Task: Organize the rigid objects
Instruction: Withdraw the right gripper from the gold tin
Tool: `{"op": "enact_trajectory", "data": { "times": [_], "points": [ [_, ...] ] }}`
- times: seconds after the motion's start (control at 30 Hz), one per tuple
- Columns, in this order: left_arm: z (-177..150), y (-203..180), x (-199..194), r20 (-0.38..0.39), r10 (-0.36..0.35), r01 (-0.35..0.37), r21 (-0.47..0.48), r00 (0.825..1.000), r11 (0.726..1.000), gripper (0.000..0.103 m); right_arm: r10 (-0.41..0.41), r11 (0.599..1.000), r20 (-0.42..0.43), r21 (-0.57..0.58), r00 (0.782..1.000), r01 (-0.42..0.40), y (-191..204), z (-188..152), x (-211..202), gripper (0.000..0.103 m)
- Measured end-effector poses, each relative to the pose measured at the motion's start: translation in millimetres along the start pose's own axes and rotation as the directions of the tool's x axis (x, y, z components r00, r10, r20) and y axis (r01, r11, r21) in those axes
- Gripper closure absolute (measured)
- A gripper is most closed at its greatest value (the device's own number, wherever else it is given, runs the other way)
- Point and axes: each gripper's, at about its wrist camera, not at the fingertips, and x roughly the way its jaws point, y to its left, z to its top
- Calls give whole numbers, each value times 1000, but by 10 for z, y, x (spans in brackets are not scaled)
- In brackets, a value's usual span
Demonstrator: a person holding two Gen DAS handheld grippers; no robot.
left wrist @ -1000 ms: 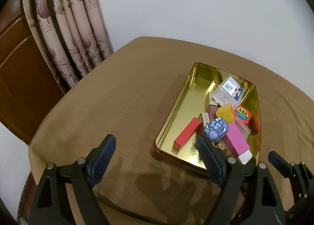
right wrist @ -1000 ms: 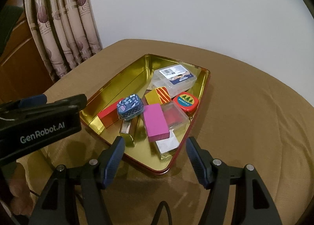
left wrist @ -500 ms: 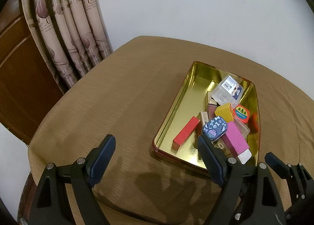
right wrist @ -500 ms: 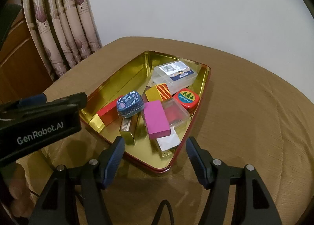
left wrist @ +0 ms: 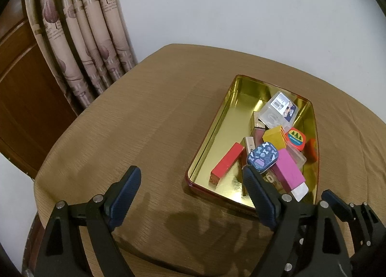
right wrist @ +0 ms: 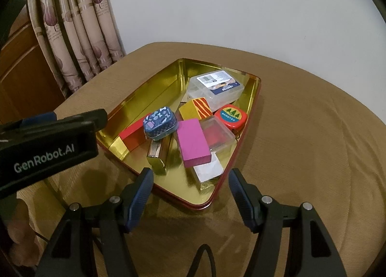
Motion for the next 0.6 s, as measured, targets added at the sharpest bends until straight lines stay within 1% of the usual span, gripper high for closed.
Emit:
{"op": "enact_trajectory", "data": {
  "times": [0.23,0.37,0.6],
  "points": [
    [5,-3,13,-8,-16,16,1,1000,1000,17,1,1000,-4,-5,1000,-1,14,-9,28,36],
    [2,-16,0,2,-23,23,8,1000,1000,17,2,1000,-4,-2,1000,-2,24,-13,28,36],
    [3,-42,6,1,-11,11,11,1000,1000,17,1,1000,-5,-2,1000,-1,32,-17,34,36]
  ]
}}
